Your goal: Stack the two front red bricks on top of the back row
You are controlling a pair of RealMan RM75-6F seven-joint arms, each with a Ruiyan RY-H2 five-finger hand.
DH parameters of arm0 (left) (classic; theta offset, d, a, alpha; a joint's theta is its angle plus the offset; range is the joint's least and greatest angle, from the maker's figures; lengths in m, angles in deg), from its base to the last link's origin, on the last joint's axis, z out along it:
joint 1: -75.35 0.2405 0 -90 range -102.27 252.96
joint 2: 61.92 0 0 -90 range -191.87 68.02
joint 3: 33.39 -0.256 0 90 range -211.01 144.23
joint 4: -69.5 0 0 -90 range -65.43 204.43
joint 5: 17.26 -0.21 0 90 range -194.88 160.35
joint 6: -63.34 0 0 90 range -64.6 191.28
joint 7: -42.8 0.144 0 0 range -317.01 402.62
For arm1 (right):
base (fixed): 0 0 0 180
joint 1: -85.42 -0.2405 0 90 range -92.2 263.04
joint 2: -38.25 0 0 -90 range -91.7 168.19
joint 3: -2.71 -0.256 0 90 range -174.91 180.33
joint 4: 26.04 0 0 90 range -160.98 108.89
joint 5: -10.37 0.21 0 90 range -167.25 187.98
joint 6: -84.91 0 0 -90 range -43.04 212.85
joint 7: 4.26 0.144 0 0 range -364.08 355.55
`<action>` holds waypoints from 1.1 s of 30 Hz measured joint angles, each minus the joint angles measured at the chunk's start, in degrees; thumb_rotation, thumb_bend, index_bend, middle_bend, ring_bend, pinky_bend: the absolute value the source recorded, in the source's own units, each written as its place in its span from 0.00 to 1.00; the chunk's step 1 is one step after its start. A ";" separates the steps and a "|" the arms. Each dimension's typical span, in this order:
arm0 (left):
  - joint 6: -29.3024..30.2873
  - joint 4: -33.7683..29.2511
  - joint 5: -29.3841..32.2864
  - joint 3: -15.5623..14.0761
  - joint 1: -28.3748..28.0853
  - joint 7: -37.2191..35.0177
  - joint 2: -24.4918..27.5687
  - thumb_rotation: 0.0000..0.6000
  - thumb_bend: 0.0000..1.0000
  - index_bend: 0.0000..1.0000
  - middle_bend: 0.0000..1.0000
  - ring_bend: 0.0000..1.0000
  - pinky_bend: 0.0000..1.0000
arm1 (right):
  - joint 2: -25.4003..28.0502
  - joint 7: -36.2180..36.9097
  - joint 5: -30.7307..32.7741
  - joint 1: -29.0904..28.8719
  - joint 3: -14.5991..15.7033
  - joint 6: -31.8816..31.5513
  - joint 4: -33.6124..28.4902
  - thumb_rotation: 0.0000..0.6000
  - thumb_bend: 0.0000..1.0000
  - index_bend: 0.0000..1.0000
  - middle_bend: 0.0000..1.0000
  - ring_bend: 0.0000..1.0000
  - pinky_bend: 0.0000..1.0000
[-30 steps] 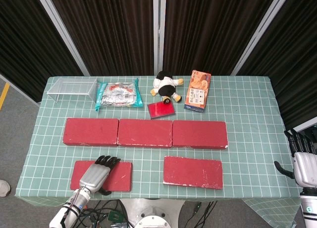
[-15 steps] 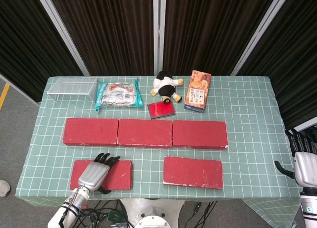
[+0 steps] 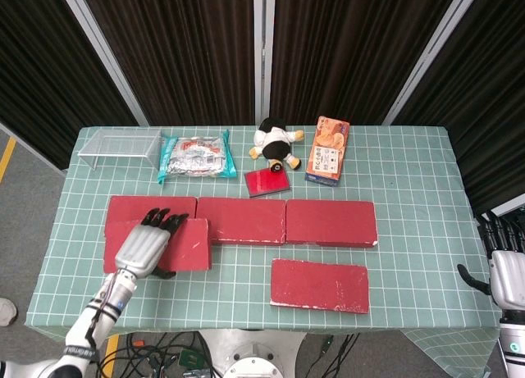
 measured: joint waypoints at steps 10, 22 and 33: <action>-17.04 16.65 10.35 5.32 -12.51 -7.33 -0.81 1.00 0.05 0.05 0.22 0.00 0.00 | 2.52 -1.64 -1.35 0.06 -0.46 -1.61 -3.49 1.00 0.16 0.00 0.00 0.00 0.00; -25.12 24.68 14.14 2.24 -19.48 -14.31 -2.66 1.00 0.05 0.05 0.22 0.00 0.00 | 2.83 -2.78 -0.65 -0.06 -0.43 -1.01 -4.76 1.00 0.16 0.00 0.00 0.00 0.00; -25.18 27.39 10.54 -1.25 -20.90 -16.63 -4.19 1.00 0.05 0.05 0.23 0.00 0.00 | 3.55 -3.08 -0.39 0.19 -0.65 -1.61 -5.18 1.00 0.16 0.00 0.00 0.00 0.00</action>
